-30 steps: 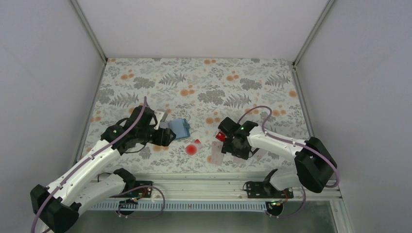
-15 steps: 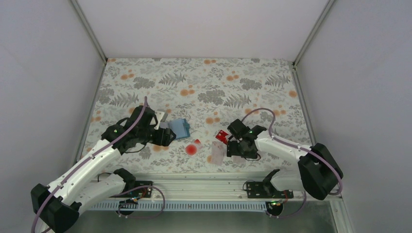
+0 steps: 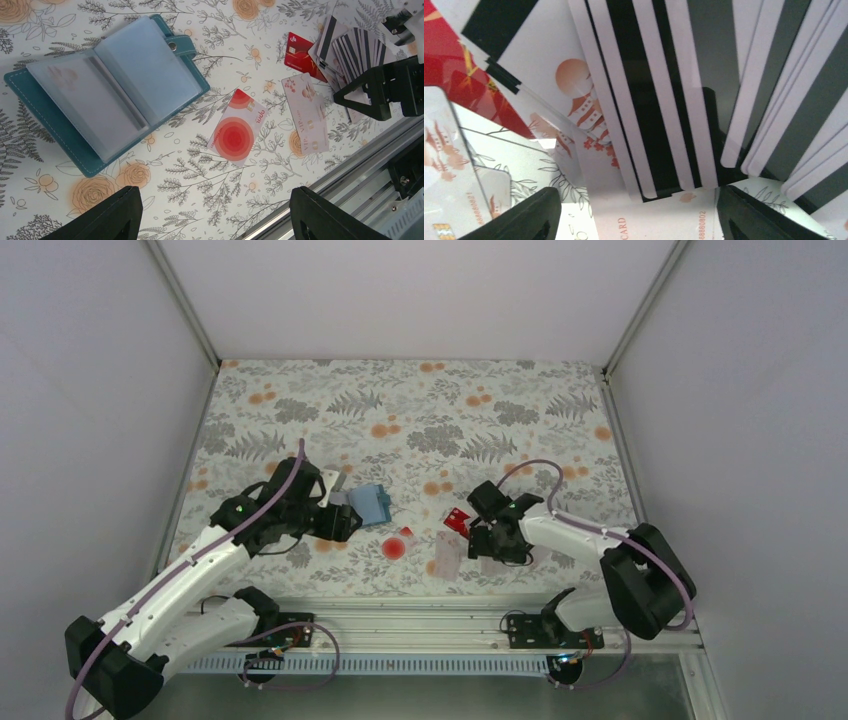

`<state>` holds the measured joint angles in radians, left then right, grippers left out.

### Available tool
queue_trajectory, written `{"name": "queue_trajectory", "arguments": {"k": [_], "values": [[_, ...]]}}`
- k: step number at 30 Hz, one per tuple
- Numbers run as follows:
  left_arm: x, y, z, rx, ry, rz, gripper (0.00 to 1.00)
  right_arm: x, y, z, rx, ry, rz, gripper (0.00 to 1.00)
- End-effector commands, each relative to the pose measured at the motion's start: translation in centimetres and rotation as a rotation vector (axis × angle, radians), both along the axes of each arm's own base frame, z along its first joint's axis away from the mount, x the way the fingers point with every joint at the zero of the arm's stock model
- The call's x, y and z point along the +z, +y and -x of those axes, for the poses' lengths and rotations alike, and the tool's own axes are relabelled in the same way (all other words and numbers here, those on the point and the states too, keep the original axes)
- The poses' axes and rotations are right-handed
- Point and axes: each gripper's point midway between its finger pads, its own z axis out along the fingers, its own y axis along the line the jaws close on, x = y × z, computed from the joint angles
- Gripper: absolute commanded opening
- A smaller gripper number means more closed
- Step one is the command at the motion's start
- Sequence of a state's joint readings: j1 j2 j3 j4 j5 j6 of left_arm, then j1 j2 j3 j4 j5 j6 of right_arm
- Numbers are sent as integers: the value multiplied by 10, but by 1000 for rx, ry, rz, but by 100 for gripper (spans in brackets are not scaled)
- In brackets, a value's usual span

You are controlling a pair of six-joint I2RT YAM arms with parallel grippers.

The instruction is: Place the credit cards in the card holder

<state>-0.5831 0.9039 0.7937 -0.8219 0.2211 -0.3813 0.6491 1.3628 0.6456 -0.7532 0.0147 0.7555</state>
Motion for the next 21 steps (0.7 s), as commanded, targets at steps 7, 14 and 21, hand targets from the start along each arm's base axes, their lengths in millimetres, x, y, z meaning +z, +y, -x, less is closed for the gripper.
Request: {"name": "queue_trajectory", "arguments": {"k": [7,14,21], "values": [[-7,-2,3,-20,21,-9,75,-6,-2,5,-1,40,1,63],[-7,-2,3,-23,18,-7,75,-10,28,10,10,83,-70,57],[-6,-1,3,-15,15,-8,74,-8,34,11,34,99,-13,53]]}}
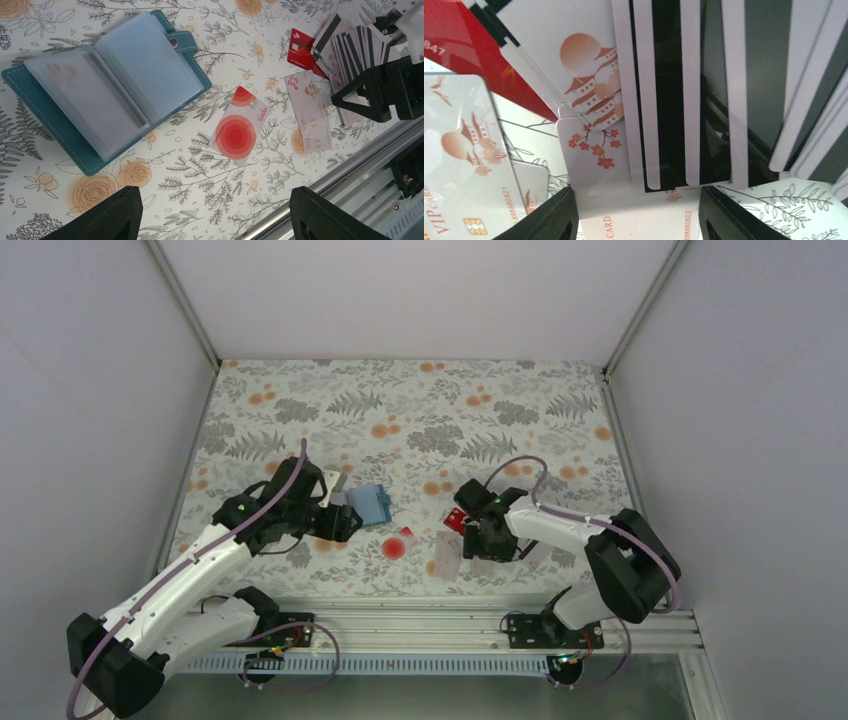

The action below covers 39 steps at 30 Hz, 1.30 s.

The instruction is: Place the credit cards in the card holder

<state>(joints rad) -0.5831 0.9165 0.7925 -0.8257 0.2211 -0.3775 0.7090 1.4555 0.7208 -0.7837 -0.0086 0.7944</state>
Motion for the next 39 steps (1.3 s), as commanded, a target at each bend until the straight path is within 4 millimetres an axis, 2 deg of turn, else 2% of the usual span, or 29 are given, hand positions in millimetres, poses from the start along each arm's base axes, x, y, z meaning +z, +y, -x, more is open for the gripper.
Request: {"name": "queue_trajectory", "arguments": {"k": [1,10,16,18,21,23,28,31,39], "values": [[-2,-1,3,-11,1,3,74,-5,16,7,15,44,-22,53],[-1,-1,2,-7,1,5,75,36,42,2,45,-2,-131,53],[7,-7,1,-12,5,37,75,46,40,6,48,-21,-163,55],[9,-8,0,-13,3,43,75,46,35,9,50,-23,-148,58],[10,-8,-1,-13,0,40,75,40,16,12,43,-32,-75,74],[9,-8,-1,-14,2,39,75,34,12,13,28,-37,-61,78],[8,-8,1,-17,11,39,75,20,16,10,-2,-35,-75,83],[9,-8,1,-16,13,39,75,13,14,4,2,-37,-26,87],[13,-3,4,-2,13,28,74,14,-2,-5,-13,-75,60,90]]}}
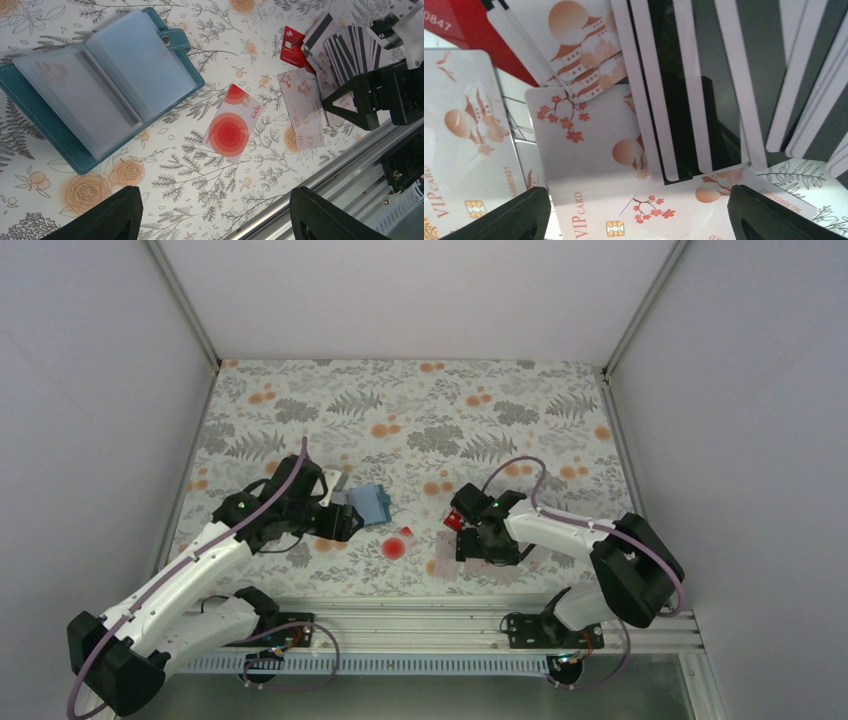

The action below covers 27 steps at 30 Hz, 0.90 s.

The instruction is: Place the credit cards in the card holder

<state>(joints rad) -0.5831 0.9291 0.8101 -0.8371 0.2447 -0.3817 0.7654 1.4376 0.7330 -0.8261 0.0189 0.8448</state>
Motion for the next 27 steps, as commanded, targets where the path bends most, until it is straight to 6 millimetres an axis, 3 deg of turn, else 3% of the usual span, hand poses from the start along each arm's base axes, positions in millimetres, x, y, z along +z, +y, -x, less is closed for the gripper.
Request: {"name": "queue_trajectory", "arguments": {"k": [1,12,16,22,27], "values": [[9,1,4,9,-2,14,74,9,-5,-15,-19,-76,31,90],[10,4,7,13,-3,14,74,27,-22,-37,-158,-124,-17,90],[11,2,5,6,-6,16,74,40,-13,-46,-340,-127,-93,90],[10,-1,-1,9,-21,21,74,44,-5,-38,-693,-52,-161,96],[10,-2,-1,19,-30,45,74,46,-22,-32,-899,-8,1,99]]}}
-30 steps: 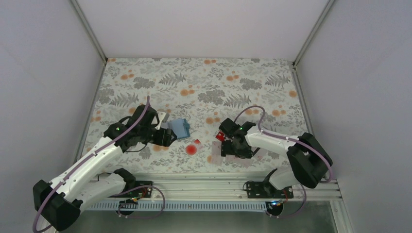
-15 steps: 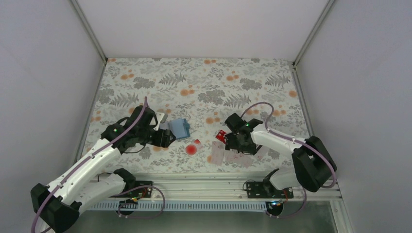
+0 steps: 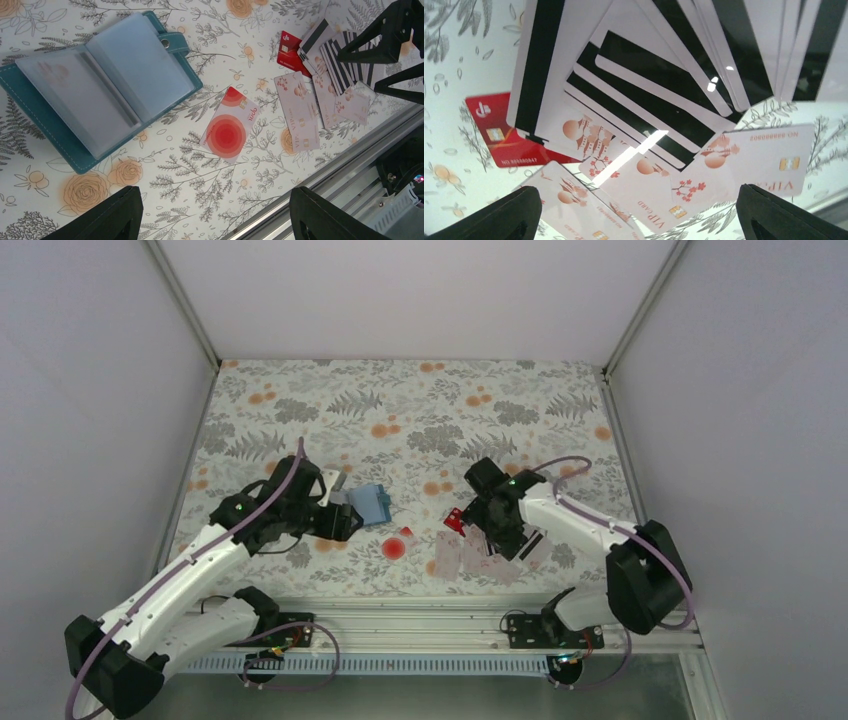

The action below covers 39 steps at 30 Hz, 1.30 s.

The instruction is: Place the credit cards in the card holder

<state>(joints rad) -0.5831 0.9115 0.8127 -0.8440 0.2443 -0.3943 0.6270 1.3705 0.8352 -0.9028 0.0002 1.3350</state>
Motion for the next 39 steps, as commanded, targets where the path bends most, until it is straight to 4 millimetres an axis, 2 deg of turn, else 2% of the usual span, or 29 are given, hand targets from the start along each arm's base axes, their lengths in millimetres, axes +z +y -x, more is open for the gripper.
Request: {"name": "queue_trajectory", "arguments": {"k": [1,5,14,22,32,39], "values": [[5,-3,-2,9,-25,34,74,7,-16,4,-309,90,109,99],[2,-2,0,2,-28,29,74,1,-21,10,-422,163,126,99],[-2,-1,-1,-13,-28,7,74,-8,-26,-10,-571,131,51,99],[-5,1,0,-12,-25,-5,74,-19,-20,-15,-670,154,4,99],[-7,2,-2,-7,-20,-17,74,-33,-18,-23,-718,150,-22,99],[-8,3,-2,-2,-16,-23,74,-43,-23,-20,-729,178,-14,99]]}}
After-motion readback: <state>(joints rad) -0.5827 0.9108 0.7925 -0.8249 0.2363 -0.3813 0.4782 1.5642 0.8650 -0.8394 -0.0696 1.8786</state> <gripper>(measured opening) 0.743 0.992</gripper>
